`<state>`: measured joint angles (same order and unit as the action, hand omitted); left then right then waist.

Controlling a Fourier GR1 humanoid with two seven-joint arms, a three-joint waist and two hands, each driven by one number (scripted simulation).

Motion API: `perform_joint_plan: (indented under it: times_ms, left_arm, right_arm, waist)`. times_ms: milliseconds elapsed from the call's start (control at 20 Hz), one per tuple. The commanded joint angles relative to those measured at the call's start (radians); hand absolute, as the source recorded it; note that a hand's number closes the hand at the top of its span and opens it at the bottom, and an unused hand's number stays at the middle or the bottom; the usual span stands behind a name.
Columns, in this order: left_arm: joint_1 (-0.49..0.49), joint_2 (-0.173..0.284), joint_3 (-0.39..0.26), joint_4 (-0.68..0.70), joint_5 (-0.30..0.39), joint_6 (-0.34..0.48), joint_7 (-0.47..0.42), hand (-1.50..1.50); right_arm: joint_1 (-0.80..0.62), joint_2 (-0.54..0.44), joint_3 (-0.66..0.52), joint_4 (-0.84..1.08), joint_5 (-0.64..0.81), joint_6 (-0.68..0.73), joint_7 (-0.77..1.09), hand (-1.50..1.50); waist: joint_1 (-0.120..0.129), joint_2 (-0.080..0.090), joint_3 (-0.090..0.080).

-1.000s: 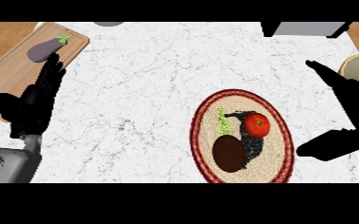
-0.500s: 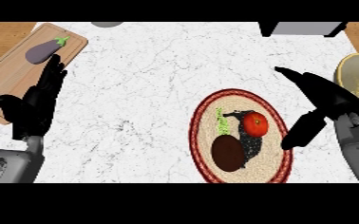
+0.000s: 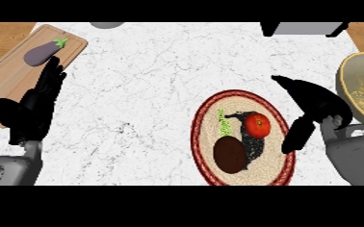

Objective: Pick the tomato from the placemat and place it in the bowl

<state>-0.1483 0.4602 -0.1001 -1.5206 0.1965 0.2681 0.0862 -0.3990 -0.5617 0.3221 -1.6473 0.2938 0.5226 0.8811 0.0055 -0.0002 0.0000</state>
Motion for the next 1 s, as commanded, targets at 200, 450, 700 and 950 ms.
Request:
perform_joint_plan:
  times_ms: [200, 450, 700, 950]
  left_arm:
    - [0.046, -0.037, 0.050, -0.032, -0.043, -0.035, -0.002, 0.00]
    - [-0.045, -0.058, 0.095, 0.070, -0.050, -0.074, -0.010, 0.00]
    - [0.011, -0.075, 0.125, 0.024, -0.085, -0.100, -0.015, 0.00]
    - [0.007, -0.088, 0.139, -0.060, -0.111, -0.126, 0.087, 0.00]
  right_arm:
    - [0.011, 0.135, 0.048, 0.056, 0.226, -0.047, -0.017, -1.50]
    - [0.019, 0.217, 0.041, 0.108, 0.231, 0.000, 0.007, -1.50]
    - [0.146, 0.229, 0.038, 0.083, 0.325, -0.041, -0.068, -1.50]
    - [0.164, 0.271, 0.009, 0.078, 0.390, -0.048, -0.102, -1.50]
  waist:
    - [-0.001, 0.000, 0.000]
    - [-0.004, 0.001, 0.000]
    - [-0.004, 0.000, 0.000]
    - [-0.004, -0.001, 0.000]
